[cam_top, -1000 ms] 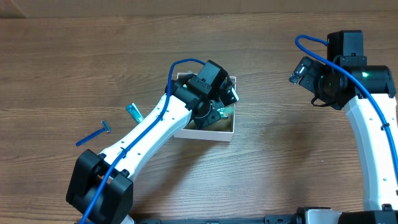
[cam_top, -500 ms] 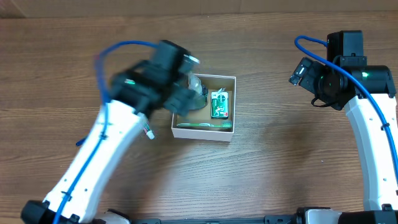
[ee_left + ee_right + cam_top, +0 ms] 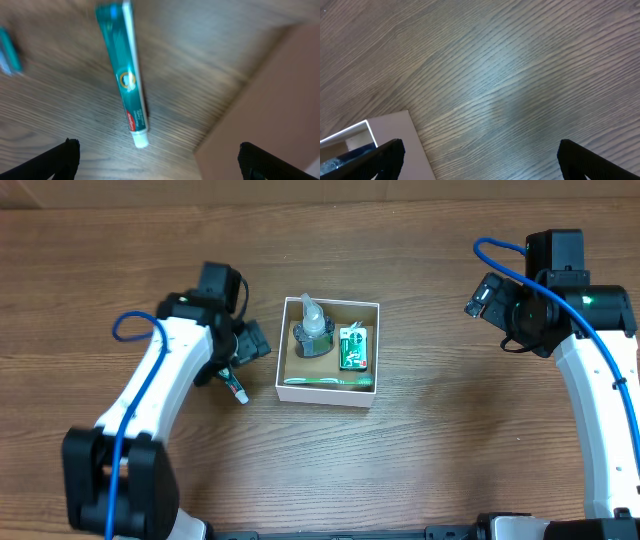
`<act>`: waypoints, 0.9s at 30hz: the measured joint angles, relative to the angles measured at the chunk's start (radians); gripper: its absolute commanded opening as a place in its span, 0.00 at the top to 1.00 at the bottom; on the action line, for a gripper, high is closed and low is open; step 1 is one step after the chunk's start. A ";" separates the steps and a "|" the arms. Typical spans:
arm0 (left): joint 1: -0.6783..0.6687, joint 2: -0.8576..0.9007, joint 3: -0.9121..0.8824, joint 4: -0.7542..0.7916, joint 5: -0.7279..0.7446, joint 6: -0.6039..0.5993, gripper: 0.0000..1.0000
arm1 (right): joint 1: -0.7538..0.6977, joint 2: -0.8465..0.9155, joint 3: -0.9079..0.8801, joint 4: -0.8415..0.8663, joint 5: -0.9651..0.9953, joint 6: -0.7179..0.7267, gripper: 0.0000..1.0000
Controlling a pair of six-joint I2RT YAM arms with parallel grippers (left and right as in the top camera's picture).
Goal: Pack container
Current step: 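Return the left gripper to the teal toothpaste tube and grasp it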
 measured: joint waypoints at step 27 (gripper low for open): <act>0.075 0.221 -0.046 0.129 0.070 -0.132 0.01 | 0.000 0.000 0.000 -0.007 0.000 -0.003 0.00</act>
